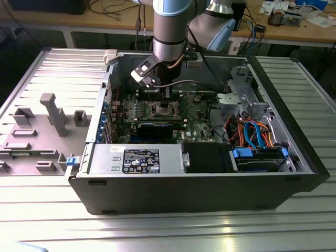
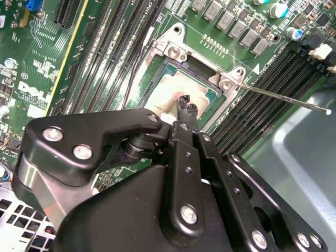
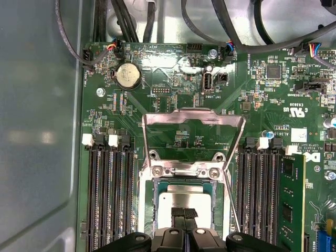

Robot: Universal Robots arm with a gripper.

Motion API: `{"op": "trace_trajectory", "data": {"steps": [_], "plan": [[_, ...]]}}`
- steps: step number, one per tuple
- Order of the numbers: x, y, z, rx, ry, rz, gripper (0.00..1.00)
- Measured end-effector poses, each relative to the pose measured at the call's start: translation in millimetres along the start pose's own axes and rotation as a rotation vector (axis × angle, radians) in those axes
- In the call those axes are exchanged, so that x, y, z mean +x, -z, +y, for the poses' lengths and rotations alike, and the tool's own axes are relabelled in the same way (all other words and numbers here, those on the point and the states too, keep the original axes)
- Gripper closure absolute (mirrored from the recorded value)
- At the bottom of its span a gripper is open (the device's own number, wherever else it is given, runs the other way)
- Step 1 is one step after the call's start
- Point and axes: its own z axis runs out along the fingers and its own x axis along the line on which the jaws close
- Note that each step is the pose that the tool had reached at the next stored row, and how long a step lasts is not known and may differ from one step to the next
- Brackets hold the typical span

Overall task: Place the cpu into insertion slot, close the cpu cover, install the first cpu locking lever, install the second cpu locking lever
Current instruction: 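Close the cpu cover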

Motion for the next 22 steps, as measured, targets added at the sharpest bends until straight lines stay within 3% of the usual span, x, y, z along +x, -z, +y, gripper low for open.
{"op": "trace_trajectory", "data": {"steps": [6,9,22], "plan": [[0.0,0.3,0.3,0.0001,0.0,-0.0001,0.89],[0.0,6.1,0.2,0.0,0.006,-0.0003,0.89],[0.0,19.5,0.3,0.0,0.025,-0.0003,0.89]]}}
